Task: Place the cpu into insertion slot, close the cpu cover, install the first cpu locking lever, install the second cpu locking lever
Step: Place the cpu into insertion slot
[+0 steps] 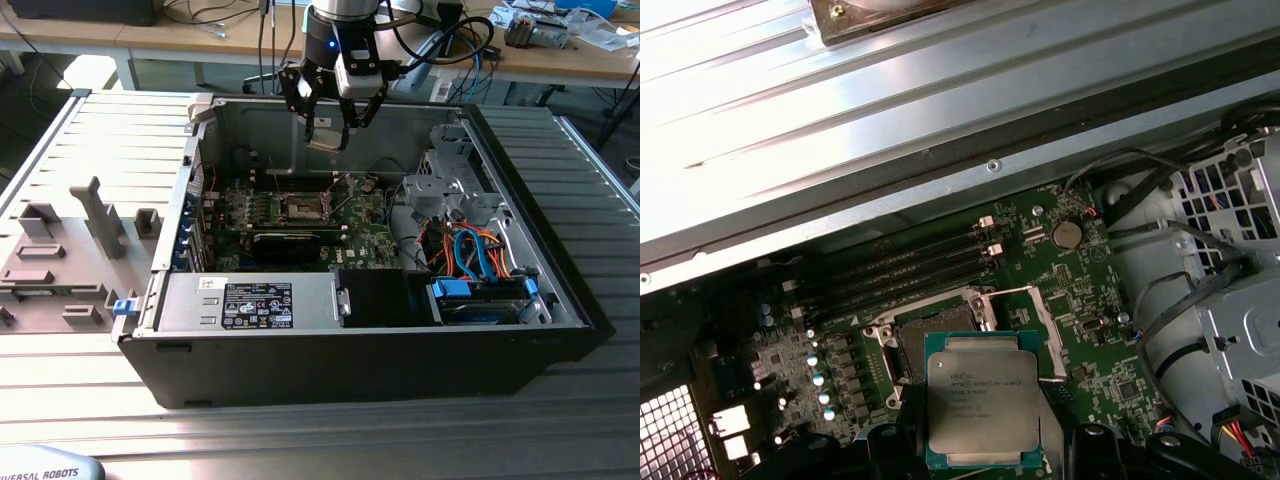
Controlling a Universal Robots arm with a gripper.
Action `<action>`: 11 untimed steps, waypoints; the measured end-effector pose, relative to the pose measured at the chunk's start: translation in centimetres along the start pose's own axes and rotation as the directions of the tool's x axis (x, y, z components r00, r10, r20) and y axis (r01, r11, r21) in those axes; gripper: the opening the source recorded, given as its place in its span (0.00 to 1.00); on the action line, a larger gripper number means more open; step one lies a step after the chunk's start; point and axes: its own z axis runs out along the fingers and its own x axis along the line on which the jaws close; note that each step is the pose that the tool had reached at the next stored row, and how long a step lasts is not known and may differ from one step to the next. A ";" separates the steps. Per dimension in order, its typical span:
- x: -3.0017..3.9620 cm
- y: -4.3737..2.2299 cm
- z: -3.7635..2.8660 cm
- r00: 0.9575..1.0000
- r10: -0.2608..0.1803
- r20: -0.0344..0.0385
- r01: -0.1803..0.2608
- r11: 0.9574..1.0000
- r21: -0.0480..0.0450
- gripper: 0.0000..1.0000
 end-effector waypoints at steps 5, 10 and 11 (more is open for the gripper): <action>0.00 0.00 0.00 1.000 0.003 0.000 -0.003 1.000 0.000 0.54; 0.00 0.00 0.01 1.000 0.005 0.000 -0.005 1.000 0.000 0.54; 0.00 0.00 0.01 1.000 0.006 0.000 -0.006 1.000 0.000 0.54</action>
